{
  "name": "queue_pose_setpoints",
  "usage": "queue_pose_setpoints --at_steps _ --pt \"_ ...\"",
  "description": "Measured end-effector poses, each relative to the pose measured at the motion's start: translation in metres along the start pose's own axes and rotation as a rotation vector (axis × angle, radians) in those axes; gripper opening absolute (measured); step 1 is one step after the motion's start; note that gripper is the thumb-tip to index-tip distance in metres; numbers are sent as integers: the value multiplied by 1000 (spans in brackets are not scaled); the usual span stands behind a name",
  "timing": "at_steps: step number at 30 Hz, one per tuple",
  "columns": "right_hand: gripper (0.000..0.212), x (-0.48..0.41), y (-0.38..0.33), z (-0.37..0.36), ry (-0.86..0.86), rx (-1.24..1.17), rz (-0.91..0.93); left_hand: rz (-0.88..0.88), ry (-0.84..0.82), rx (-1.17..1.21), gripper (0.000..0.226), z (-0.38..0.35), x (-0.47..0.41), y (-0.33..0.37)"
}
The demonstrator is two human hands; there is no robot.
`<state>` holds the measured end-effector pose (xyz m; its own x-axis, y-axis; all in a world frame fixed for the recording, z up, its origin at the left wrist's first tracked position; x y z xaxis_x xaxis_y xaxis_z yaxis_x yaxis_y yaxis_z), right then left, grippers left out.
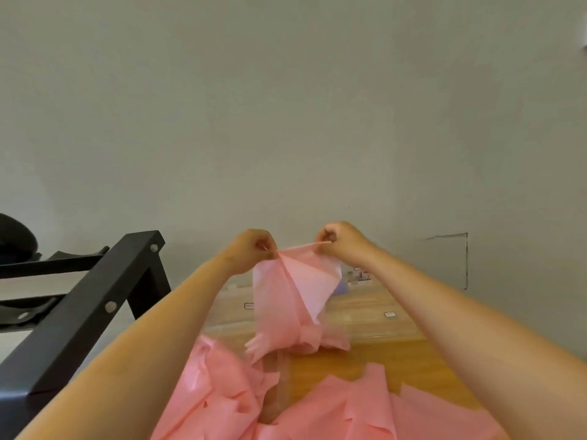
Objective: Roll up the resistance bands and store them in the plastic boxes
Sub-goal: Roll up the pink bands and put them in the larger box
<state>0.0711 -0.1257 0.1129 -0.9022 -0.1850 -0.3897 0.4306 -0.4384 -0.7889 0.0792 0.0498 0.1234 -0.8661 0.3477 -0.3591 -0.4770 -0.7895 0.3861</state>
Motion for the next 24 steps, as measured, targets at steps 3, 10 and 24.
queue_pose_setpoints --at_steps 3,10,24 --pt "9 -17 -49 43 167 -41 97 -63 154 -31 20 58 -17 31" --pt "7 -28 -157 118 432 -94 329 -157 464 4 7 169 -26 100" --pt "64 -28 18 -21 -60 306 -141 182 -79 -168 18 -23 -23 -28"
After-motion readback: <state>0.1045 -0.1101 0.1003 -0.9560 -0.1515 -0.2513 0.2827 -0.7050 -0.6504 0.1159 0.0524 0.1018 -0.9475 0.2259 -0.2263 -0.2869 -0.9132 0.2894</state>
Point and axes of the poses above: each hand's wrist, its own x-axis away from the middle knuckle, its own z-axis out of the back of the hand, y = z × x, the point moved 10 cm from there along -x, towards the middle knuckle, and after that the axes turned 9 degrees about -x, right-handed, at the moved point
